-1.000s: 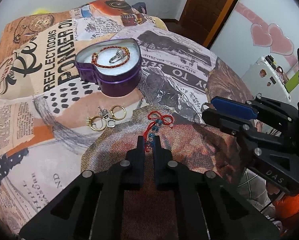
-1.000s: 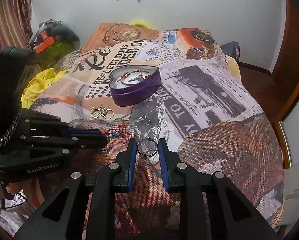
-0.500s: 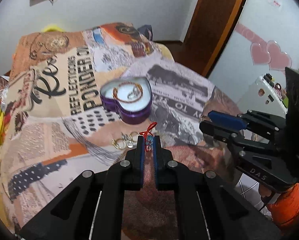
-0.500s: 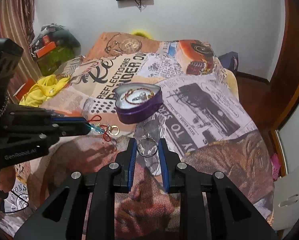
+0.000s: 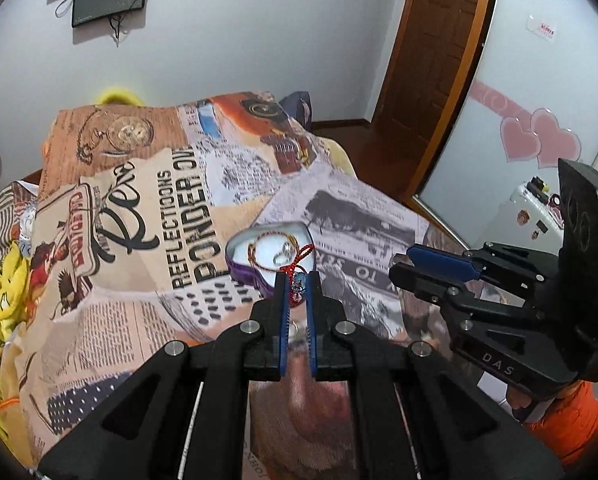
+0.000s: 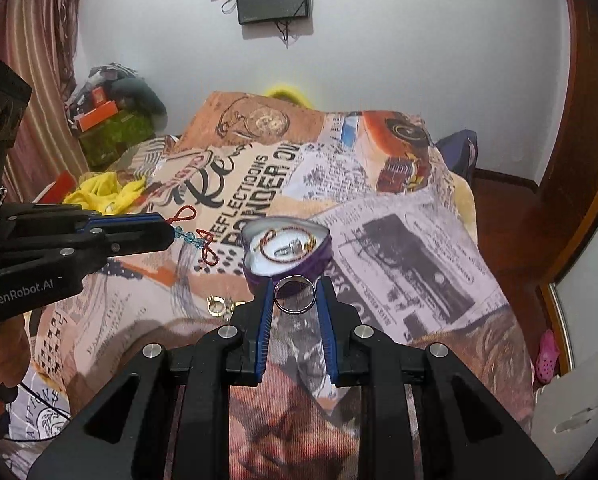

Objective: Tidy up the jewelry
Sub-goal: 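Carry both items over the heart tin and open both tools inside it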

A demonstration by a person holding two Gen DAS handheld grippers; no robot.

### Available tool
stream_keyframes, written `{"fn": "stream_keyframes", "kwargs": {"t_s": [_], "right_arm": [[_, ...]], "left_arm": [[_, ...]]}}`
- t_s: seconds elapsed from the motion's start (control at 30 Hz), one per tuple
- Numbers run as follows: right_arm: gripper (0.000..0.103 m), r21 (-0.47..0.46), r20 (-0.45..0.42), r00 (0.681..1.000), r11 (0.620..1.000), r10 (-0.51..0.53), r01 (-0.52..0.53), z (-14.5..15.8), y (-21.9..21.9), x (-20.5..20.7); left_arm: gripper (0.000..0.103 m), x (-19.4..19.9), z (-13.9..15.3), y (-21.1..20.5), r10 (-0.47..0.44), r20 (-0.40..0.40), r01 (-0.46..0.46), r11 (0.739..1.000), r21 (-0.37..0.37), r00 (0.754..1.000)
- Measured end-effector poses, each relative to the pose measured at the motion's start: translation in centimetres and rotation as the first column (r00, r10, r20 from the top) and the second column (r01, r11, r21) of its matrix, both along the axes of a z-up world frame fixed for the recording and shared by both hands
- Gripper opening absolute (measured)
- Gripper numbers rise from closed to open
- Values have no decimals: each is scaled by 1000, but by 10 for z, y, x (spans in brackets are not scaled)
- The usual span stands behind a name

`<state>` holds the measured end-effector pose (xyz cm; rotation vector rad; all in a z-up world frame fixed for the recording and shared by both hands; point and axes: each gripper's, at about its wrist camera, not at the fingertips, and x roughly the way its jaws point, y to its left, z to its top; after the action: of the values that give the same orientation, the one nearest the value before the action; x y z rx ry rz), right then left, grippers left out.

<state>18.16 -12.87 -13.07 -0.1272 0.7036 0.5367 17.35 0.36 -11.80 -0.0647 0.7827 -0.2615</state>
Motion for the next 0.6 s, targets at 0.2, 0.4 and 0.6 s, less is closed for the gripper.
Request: {"fn": "stream_keyframes", "kwargs": {"t_s": [0.2,0.4,0.6], "right_arm": [[20,30,17,1000,1000,-2,1,6,3,9],[20,63,14,1000,998,0,-1,7,11,21],[20,66,11,1000,998,12,-12,4,21,33]], "left_arm": [[6,10,7,5,10,27,-10,1000,-3,1000],[6,24,6,11,24,33,-24,1000,1,999],[6,41,-2,17,32,23,-32,999,1,999]]}}
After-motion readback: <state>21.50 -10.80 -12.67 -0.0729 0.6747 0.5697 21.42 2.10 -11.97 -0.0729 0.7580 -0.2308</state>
